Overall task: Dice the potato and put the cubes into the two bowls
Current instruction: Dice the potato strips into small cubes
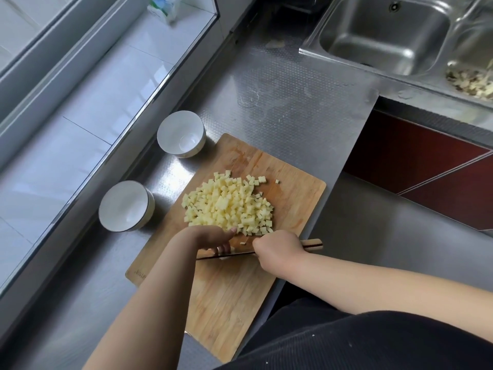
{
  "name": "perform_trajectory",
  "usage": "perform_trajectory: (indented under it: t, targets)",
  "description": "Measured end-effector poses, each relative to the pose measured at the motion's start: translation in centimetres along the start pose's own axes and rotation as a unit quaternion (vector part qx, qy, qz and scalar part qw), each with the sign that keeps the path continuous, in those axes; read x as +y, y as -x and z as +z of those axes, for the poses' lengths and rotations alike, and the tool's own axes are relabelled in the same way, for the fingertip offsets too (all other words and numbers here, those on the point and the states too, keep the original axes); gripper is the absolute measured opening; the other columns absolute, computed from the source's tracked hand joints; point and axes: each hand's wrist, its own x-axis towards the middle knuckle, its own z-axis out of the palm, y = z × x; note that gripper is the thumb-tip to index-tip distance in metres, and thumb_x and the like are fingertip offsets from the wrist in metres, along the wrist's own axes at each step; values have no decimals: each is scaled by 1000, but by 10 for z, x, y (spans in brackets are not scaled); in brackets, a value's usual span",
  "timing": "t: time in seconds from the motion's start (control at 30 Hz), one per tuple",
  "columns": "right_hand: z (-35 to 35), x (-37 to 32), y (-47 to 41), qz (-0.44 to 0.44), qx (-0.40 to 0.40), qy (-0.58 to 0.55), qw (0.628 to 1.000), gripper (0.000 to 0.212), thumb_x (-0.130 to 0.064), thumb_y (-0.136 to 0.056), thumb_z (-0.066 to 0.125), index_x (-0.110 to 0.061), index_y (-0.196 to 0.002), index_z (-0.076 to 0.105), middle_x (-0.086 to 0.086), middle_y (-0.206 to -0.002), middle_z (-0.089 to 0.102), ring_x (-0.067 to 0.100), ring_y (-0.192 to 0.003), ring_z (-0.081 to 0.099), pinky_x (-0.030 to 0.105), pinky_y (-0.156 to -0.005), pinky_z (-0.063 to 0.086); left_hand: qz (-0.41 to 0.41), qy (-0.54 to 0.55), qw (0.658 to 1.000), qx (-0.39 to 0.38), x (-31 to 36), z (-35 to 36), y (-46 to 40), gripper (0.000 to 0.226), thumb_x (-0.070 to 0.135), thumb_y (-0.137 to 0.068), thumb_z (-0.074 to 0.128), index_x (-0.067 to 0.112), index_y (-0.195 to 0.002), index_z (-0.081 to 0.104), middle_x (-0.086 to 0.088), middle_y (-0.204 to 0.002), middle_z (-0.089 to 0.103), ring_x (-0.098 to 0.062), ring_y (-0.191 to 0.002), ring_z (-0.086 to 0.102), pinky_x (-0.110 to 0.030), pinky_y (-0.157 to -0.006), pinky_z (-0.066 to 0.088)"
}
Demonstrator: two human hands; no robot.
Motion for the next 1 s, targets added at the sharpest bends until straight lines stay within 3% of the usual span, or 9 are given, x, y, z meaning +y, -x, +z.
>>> perform_trajectory:
  t: [0.17, 0.37, 0.5, 0.6, 0.7, 0.77, 0.87, 0.93, 1.0]
  targets:
    - [-10, 2, 5, -19, 5, 11, 1000, 20, -8, -96, 42, -12, -105, 59, 6, -94, 64, 30, -83, 61, 27, -46, 23, 7, -9, 1000, 6, 1, 0, 2, 75, 55, -101, 11, 6, -115, 66, -12, -122, 63, -22, -110, 56, -38, -107, 37]
    - [-19, 0, 8, -23, -3, 16, 1000, 20, -9, -96, 42, -13, -104, 60, 6, -94, 63, 28, -79, 57, 30, -52, 31, 16, -24, 1000, 9, -1, 0, 4, 68, 54, -102, 17, 9, -116, 66, -8, -120, 64, -18, -104, 57, -35, -104, 40]
    - [-17, 5, 8, -7, -25, 12, 1000, 18, -10, -94, 44, -13, -98, 61, 5, -88, 60, 26, -71, 49, 28, -47, 25, 60, -14, 983, 175, -8, -6, 7, 42, 45, -101, 40, 11, -108, 65, -2, -101, 65, -15, -90, 58, -28, -82, 46]
    - [-9, 10, 8, 18, -29, -23, 999, 15, -12, -94, 45, -13, -91, 60, 2, -76, 52, 25, -68, 50, 27, -47, 26, 82, 40, 913, 398, -20, -10, 11, 23, 36, -98, 51, 16, -102, 62, 2, -94, 62, -12, -78, 58, -29, -69, 47]
    - [-7, 13, 6, 42, -21, -73, 996, 18, -23, -96, 48, -13, -92, 63, -1, -72, 49, 24, -66, 51, 26, -47, 27, 122, 95, 778, 609, -34, -10, 17, 18, 30, -97, 53, 15, -96, 62, 2, -90, 60, -16, -82, 55, -31, -68, 42]
    - [-10, 15, 5, 54, -16, -109, 992, 24, -34, -98, 48, -15, -96, 63, -1, -76, 53, 24, -67, 51, 25, -48, 30, 132, 132, 688, 702, -47, -4, 21, 18, 23, -98, 51, 8, -93, 61, -5, -88, 59, -19, -83, 51, -31, -70, 36]
    - [-13, 18, 4, 68, -14, -149, 986, 32, -43, -97, 49, -15, -100, 64, 0, -78, 53, 24, -69, 53, 26, -49, 34, 122, 173, 587, 781, -66, 13, 23, 21, 16, -99, 43, 1, -91, 55, -17, -86, 53, -29, -84, 45, -30, -75, 31]
    - [-14, 20, 2, 80, -8, -172, 982, 33, -45, -96, 50, -15, -102, 65, 0, -82, 58, 24, -74, 58, 27, -51, 37, 118, 176, 556, 803, -74, 32, 20, 21, 15, -98, 39, 1, -90, 50, -19, -87, 50, -31, -86, 41, -36, -78, 32]
    - [-13, 20, 0, 93, -4, -191, 977, 34, -45, -96, 51, -17, -108, 65, 1, -91, 64, 25, -81, 62, 28, -57, 43, 133, 160, 573, 793, -78, 54, 12, 25, 19, -98, 38, 0, -89, 51, -20, -88, 52, -32, -88, 44, -39, -78, 35]
